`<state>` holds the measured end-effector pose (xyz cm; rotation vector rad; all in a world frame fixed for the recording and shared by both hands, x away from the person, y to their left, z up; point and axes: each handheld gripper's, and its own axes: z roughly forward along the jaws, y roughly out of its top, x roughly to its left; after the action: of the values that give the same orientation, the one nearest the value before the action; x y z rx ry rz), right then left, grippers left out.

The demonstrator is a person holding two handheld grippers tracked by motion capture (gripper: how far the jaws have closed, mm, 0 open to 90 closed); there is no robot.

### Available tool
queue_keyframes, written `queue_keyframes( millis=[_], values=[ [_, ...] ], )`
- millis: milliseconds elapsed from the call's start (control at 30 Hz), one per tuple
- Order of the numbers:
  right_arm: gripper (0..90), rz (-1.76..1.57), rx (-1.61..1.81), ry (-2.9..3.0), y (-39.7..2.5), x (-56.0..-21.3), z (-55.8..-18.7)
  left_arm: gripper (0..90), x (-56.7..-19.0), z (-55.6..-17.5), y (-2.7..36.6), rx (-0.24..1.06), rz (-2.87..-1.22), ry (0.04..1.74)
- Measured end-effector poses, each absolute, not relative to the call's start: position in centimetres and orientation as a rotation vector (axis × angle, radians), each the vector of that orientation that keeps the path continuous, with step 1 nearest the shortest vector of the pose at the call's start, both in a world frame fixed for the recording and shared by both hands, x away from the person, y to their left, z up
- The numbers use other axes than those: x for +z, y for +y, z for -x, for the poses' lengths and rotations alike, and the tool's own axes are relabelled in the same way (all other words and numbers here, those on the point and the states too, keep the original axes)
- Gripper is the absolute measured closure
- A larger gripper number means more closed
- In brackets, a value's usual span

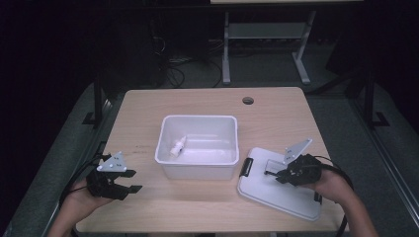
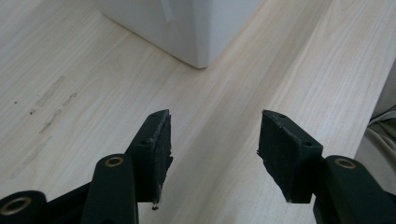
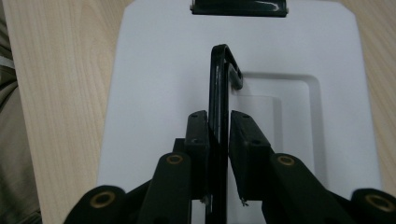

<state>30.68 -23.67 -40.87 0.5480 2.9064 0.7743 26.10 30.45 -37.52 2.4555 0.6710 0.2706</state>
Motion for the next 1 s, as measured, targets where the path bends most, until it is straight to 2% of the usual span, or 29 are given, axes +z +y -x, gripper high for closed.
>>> queue_keyframes(
  millis=[567,1000],
  values=[
    [83.5,-0.546,0.714,2.901,-23.7,-40.4,-31.5,41.3,-39.1,-25.3,30.8,0.25,-2.428,0.673],
    [84.1,-0.528,0.688,2.923,-23.9,-40.2,-31.9,39.6,-39.5,-25.2,30.5,0.259,-2.412,0.66]
  ],
)
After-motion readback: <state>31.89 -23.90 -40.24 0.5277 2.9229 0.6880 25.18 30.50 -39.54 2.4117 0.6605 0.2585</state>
